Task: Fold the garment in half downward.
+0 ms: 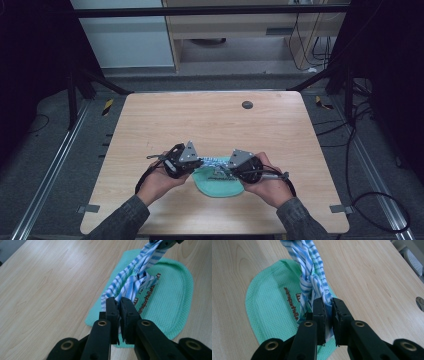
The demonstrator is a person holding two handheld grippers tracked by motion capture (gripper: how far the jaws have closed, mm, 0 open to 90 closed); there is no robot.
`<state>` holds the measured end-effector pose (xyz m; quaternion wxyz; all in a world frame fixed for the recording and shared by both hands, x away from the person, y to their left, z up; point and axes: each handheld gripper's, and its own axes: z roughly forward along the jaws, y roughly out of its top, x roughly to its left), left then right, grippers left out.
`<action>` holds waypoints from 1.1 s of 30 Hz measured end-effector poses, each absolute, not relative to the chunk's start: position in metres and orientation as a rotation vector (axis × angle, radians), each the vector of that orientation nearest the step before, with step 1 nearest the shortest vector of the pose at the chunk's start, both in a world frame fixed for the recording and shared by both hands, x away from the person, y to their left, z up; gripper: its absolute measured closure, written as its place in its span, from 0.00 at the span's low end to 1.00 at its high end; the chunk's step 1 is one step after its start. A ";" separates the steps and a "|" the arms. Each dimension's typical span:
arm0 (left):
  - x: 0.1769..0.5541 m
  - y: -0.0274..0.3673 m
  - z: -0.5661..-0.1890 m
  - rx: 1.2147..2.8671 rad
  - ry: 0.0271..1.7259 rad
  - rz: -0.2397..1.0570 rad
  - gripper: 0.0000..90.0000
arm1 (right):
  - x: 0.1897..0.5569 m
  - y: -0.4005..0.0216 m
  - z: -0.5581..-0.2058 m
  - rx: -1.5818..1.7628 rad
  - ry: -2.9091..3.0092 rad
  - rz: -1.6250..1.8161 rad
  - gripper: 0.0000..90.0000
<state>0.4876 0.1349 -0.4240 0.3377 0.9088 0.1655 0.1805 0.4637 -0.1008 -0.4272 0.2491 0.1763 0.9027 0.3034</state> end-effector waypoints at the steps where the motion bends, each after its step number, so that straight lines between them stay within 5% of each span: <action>1: 0.487 0.135 -0.425 2.363 0.436 0.464 0.95 | 0.463 -0.101 -0.428 0.479 2.458 0.826 0.90; 33: 0.465 0.140 -0.461 2.391 0.433 0.389 0.96 | 0.439 -0.100 -0.455 0.476 2.526 0.817 0.90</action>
